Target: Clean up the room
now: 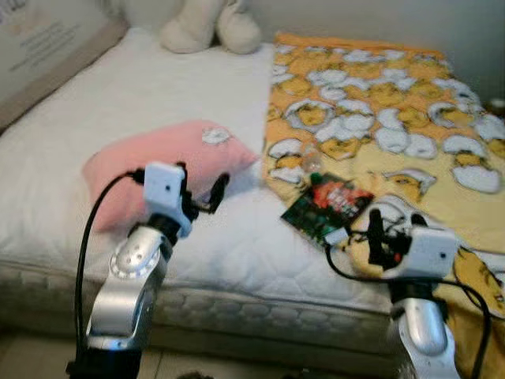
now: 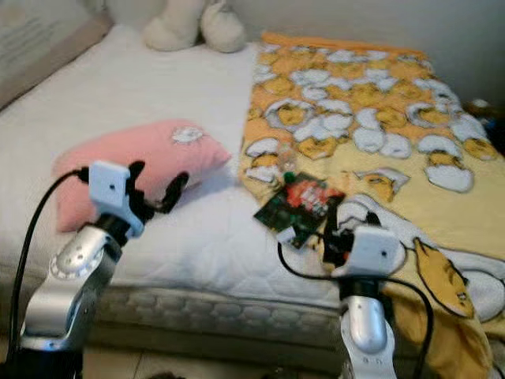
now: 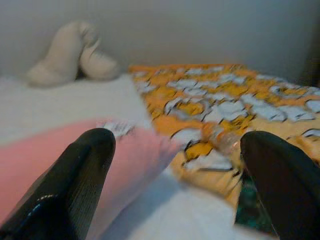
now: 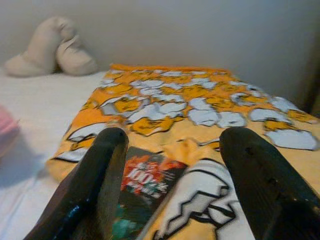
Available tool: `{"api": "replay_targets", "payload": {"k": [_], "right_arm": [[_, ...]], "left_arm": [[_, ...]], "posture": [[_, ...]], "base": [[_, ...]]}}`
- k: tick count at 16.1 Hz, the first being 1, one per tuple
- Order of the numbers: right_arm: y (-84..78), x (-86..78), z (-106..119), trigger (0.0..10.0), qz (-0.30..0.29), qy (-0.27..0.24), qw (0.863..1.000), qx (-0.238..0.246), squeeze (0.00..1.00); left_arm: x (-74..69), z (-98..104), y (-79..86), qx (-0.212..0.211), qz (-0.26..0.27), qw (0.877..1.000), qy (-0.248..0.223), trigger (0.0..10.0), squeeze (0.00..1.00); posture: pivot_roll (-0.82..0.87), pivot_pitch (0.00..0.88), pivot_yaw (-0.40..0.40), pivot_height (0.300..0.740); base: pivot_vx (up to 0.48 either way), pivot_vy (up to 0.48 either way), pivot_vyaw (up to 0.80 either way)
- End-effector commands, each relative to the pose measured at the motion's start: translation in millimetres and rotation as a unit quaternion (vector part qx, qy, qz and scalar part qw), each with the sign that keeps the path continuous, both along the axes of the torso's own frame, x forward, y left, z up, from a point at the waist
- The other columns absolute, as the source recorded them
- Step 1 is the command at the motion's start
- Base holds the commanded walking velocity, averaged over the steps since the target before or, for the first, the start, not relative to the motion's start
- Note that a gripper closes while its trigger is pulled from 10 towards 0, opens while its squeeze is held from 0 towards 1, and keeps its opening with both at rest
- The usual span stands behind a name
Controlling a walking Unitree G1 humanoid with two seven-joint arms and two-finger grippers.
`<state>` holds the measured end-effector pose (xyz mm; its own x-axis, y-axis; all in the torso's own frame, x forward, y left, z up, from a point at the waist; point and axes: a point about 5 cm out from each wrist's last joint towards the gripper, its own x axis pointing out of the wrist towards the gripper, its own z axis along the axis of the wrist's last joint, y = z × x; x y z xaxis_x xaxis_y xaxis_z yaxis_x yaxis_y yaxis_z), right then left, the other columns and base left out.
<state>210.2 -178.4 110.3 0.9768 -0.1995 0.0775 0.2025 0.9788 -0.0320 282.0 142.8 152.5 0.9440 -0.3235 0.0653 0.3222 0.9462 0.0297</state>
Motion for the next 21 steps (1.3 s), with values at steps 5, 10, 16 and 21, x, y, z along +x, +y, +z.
{"api": "replay_targets", "payload": {"k": [5,10,16,21], "right_arm": [[-7.2,10.9,9,10.0,-0.022,-0.018,1.0,-0.008,0.0],[-13.6,39.3,16,10.0,-0.044,-0.026,0.999,0.01,0.0],[-10.6,110.4,21,10.0,-0.004,0.016,0.997,0.069,0.0],[-9.0,149.4,16,10.0,0.0,0.057,0.995,0.083,0.0]], "left_arm": [[2.3,4,-10.2,-0.005,-0.026,1.0,-0.011,10.0,0.0],[7.7,9,-13.5,0.012,-0.05,0.998,-0.02,10.0,0.0],[4.9,10,-2.3,0.023,-0.022,0.999,-0.002,10.0,0.0],[-17.0,16,12.8,0.052,-0.02,0.998,0.01,10.0,0.0]], "posture": [[-0.12,0.0,0.035,0.714],[-0.1,0.0,0.047,0.714],[-0.03,0.0,0.058,0.714],[0.09,0.086,0.075,0.714]], "base": [[0.462,0.0,0.0],[0.473,0.0,0.0],[0.051,0.0,0.0],[0.0,0.0,0.0]]}}
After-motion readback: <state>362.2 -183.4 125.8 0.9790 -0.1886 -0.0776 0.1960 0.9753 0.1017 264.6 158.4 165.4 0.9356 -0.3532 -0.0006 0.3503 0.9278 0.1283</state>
